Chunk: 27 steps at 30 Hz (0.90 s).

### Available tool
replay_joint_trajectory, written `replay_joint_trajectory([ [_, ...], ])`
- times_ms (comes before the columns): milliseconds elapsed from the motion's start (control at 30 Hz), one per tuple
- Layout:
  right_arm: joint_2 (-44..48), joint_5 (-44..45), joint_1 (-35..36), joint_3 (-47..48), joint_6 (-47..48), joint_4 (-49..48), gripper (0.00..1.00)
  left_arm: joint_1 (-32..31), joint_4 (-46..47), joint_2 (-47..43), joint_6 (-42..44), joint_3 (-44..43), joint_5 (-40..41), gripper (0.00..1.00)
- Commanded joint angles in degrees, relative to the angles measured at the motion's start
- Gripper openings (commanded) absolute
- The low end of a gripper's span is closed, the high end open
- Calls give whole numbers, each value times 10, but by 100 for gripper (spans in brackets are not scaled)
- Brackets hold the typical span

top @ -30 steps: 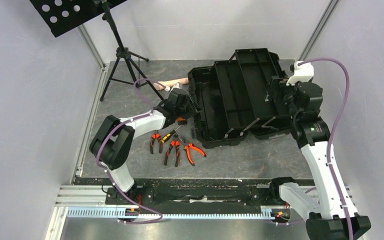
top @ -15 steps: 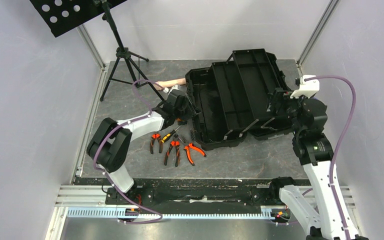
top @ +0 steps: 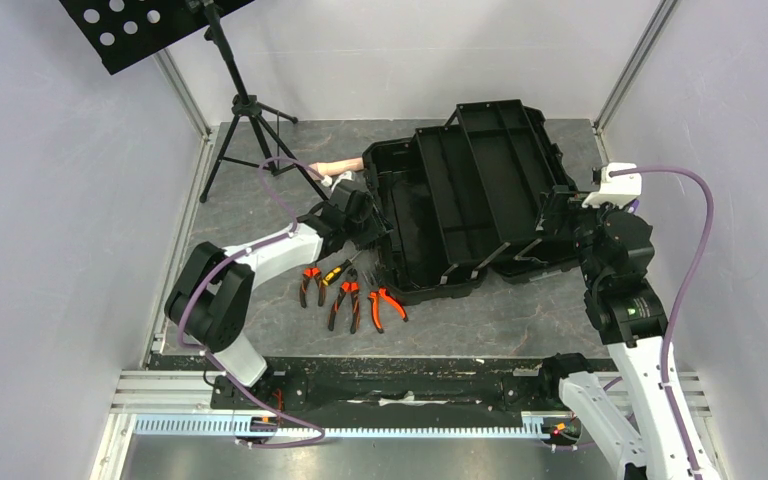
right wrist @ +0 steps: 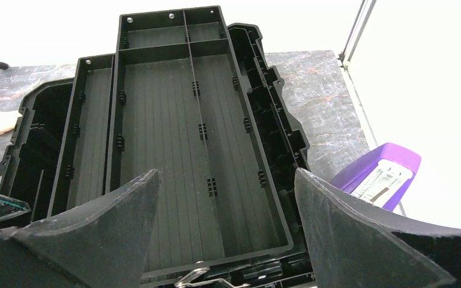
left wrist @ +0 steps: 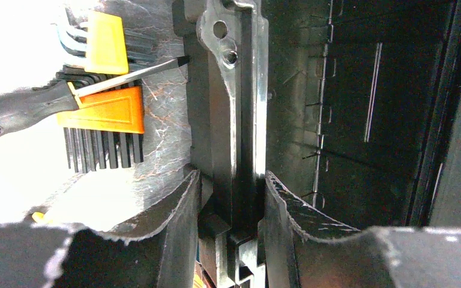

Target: Pack the tool kit

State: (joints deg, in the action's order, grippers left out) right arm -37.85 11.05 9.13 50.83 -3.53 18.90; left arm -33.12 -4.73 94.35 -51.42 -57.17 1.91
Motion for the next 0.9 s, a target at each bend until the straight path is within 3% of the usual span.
replay_joint_trajectory([
  [0,13,22,5,-6,8,-24,84,15,-101,-12,43,-10,61,36],
  [533,21,12,7,-20,6,-29,84,-81,-38,83,-38,-105,-17,39],
  [667,22,6,8,-18,10,-26,85,-81,-38,56,-38,-86,4,45],
  [867,22,-22,9,-18,15,-29,86,-60,-54,-18,-16,-52,34,66],
])
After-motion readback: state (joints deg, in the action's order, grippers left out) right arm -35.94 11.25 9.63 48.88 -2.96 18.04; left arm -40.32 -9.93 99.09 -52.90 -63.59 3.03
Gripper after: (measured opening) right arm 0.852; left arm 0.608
